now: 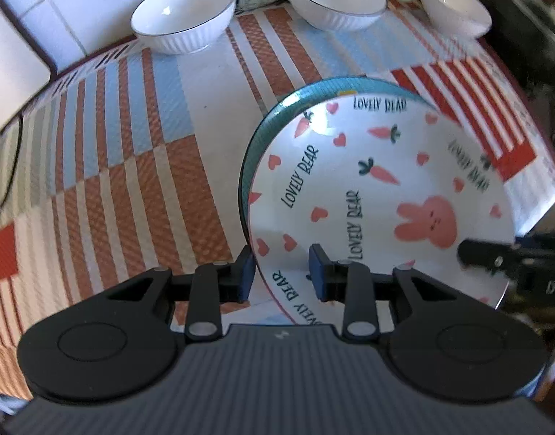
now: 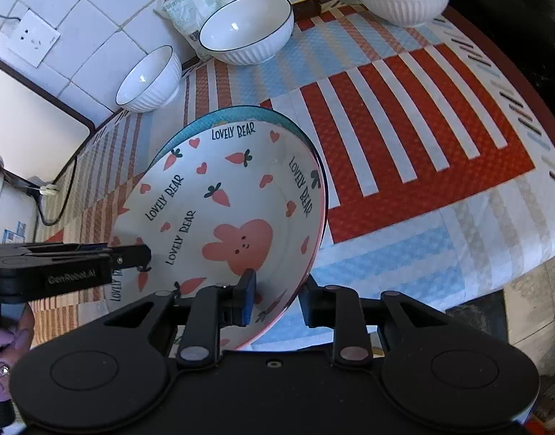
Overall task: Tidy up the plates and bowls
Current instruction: 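Lower the bunny plate onto the blue egg plate and open both grippers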
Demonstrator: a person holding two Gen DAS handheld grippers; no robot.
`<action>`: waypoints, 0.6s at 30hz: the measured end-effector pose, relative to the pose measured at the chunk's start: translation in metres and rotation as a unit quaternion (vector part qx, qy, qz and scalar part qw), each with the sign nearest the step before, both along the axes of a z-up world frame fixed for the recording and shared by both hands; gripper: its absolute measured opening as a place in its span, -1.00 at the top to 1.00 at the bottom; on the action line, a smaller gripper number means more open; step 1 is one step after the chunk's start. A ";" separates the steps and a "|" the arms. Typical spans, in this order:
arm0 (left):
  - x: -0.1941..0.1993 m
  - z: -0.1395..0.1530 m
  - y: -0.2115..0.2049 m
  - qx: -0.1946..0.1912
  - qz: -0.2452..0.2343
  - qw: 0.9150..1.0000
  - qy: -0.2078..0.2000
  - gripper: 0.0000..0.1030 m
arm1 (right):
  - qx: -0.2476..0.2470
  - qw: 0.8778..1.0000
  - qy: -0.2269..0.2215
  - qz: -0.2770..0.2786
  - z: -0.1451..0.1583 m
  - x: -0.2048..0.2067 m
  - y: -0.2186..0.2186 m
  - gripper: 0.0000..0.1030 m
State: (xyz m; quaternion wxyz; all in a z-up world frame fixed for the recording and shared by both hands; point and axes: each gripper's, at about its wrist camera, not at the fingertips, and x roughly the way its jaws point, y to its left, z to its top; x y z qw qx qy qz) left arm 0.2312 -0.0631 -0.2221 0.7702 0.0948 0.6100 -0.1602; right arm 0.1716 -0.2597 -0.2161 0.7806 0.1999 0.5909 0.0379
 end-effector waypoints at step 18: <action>0.002 0.001 0.001 0.012 0.004 1.000 -0.013 0.41 | -0.135 0.985 -0.049 0.092 -0.008 0.002 0.029 0.06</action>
